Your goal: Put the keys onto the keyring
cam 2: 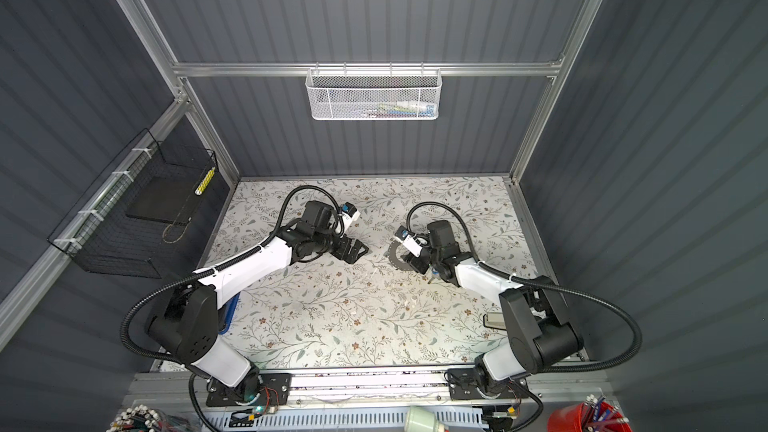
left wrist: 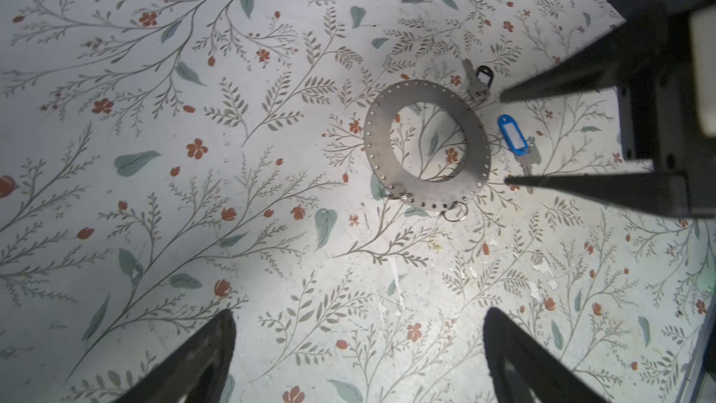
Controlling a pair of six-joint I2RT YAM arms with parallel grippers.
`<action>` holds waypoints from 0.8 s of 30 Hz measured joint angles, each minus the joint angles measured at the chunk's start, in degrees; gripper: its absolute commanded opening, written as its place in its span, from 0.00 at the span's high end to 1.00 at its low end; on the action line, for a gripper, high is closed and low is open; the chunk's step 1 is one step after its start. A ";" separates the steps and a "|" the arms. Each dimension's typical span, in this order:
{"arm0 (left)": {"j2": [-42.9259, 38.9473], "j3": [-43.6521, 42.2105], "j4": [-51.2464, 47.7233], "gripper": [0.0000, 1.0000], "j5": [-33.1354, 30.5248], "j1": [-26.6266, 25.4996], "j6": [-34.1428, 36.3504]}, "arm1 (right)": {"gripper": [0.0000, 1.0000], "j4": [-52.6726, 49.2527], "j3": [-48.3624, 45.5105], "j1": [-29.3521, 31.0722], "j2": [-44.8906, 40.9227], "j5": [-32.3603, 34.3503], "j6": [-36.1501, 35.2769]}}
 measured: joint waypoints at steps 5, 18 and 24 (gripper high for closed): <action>1.40 -2.03 -0.22 0.00 -3.30 2.10 -1.29 | 0.65 -7.72 4.57 3.08 6.16 1.03 -10.14; 0.94 -5.86 1.51 0.06 -4.76 2.19 -1.88 | 0.67 -13.68 7.02 4.48 9.44 1.99 -20.04; 0.57 -5.86 2.10 0.09 -3.72 2.19 -1.86 | 0.70 -13.40 7.56 4.90 11.15 3.50 -20.59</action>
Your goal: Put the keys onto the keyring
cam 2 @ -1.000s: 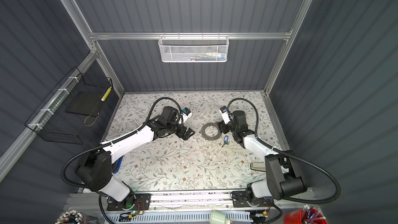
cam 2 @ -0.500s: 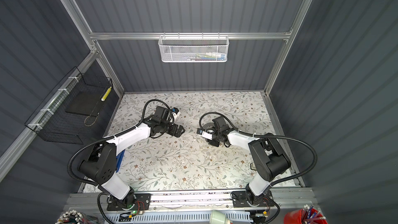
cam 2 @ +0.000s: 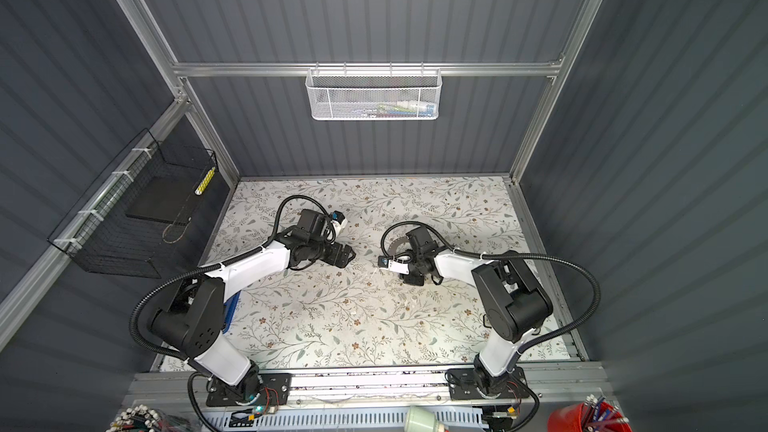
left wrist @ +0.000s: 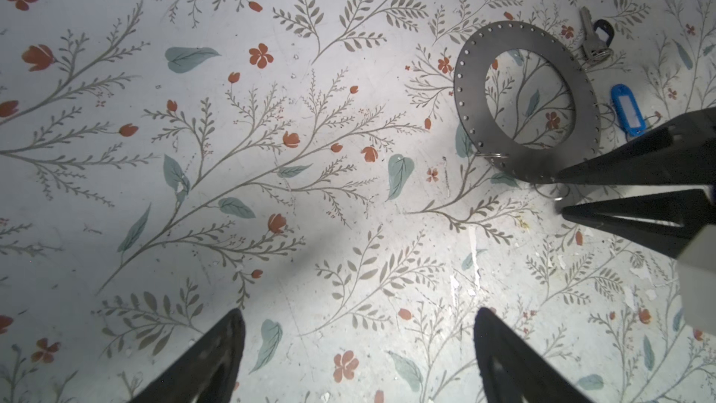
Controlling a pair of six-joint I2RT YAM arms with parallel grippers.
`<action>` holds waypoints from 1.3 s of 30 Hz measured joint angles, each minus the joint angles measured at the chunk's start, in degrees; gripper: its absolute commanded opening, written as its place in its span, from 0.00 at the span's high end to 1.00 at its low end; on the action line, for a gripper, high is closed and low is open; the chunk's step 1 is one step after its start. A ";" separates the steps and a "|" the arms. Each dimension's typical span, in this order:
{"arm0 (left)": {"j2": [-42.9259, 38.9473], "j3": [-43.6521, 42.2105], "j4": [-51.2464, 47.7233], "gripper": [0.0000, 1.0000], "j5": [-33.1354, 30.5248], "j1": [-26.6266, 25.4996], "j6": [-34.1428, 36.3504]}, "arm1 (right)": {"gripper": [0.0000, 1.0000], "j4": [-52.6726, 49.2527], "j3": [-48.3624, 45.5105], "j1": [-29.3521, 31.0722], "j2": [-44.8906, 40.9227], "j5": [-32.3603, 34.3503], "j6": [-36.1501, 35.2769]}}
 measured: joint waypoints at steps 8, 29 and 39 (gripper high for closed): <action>-0.50 -0.04 0.55 0.14 1.20 0.00 0.07 | 0.78 1.11 0.07 0.37 0.26 2.23 -0.59; -2.43 -2.78 3.39 0.14 3.96 0.00 0.24 | 0.93 -0.87 0.28 0.59 -6.49 -2.97 0.48; -6.23 -5.29 6.40 0.08 5.05 0.00 1.36 | 0.60 -3.65 0.24 1.60 -7.41 -0.55 -1.09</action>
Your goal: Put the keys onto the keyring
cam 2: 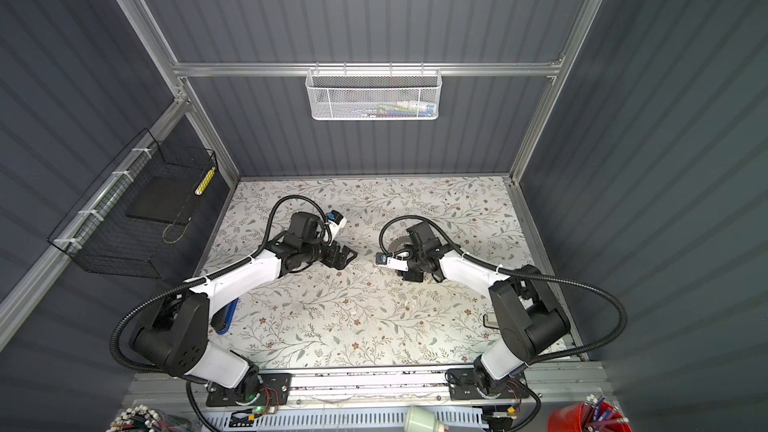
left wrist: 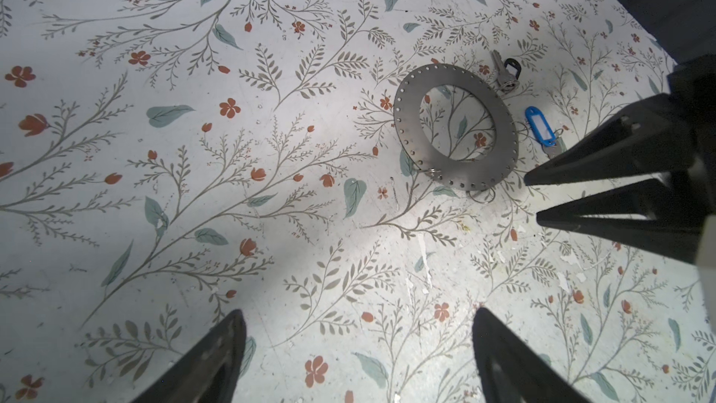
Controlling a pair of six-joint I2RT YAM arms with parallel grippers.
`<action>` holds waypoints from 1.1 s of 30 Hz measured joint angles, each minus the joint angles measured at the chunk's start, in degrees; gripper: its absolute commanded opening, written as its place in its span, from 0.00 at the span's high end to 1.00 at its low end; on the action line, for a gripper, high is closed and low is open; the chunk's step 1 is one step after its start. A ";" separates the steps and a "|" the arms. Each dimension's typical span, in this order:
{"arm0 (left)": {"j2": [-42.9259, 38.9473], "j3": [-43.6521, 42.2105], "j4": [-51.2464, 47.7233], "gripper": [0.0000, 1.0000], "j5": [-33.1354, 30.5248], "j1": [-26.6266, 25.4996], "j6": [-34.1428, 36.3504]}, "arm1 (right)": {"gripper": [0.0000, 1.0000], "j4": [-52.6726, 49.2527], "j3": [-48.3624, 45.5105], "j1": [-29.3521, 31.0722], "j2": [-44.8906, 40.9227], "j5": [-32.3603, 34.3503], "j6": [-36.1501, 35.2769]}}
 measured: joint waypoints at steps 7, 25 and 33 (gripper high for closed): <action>0.02 0.00 0.00 0.08 -0.02 0.00 0.39 | 0.62 3.28 -1.25 1.14 3.91 6.16 0.04; 1.55 0.00 -0.11 0.08 -0.26 0.00 0.42 | 0.83 10.36 -1.38 2.16 8.00 12.37 0.52; 1.77 0.00 -0.52 0.08 -0.26 0.00 0.42 | 0.92 10.36 -1.70 2.19 7.96 11.96 0.22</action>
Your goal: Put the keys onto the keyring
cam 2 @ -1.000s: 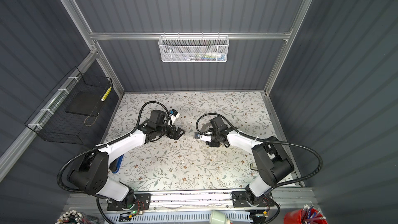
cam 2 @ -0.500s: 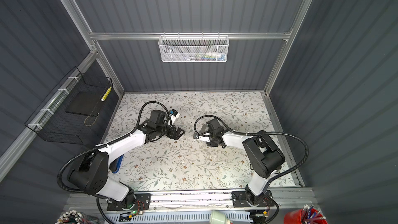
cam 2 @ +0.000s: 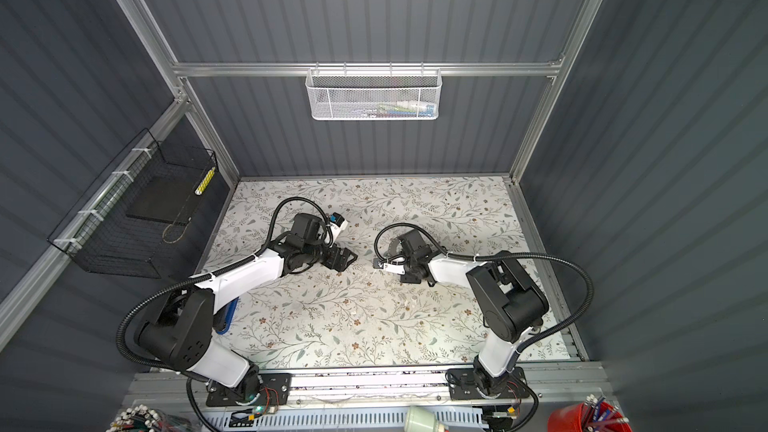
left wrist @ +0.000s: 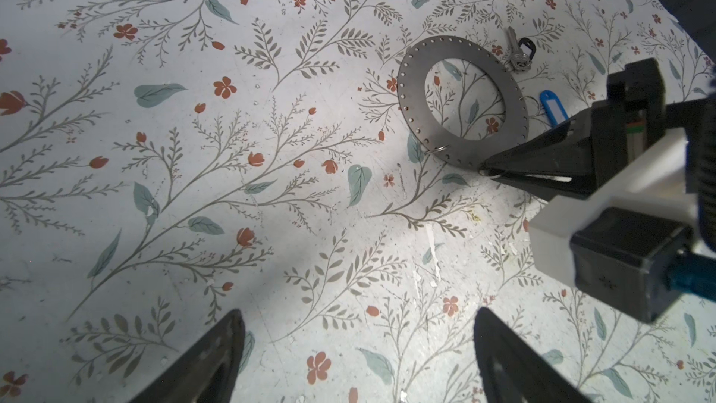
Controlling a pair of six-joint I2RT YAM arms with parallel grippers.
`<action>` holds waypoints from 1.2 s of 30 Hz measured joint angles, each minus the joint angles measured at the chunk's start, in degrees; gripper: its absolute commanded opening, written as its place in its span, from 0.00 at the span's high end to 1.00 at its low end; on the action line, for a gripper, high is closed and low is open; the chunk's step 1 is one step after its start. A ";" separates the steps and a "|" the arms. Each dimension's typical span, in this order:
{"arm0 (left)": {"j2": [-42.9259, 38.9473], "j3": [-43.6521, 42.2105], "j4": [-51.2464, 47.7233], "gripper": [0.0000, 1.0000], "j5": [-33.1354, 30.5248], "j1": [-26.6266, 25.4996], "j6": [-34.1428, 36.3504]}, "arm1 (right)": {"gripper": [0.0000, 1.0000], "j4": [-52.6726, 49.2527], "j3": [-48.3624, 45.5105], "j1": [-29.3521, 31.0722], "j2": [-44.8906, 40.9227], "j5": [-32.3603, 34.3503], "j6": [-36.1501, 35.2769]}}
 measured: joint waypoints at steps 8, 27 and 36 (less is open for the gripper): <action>0.00 0.00 0.00 0.08 0.02 0.00 0.00 | 0.97 -1.05 0.00 0.00 -1.05 -1.66 0.28; -16.63 -9.11 11.47 0.32 4.04 -1.60 4.92 | 1.00 -10.01 4.59 -0.98 -18.84 -27.21 11.13; -26.36 -11.72 11.23 0.43 5.46 -8.55 16.15 | 0.99 -8.50 5.27 -2.05 -21.66 -37.05 18.73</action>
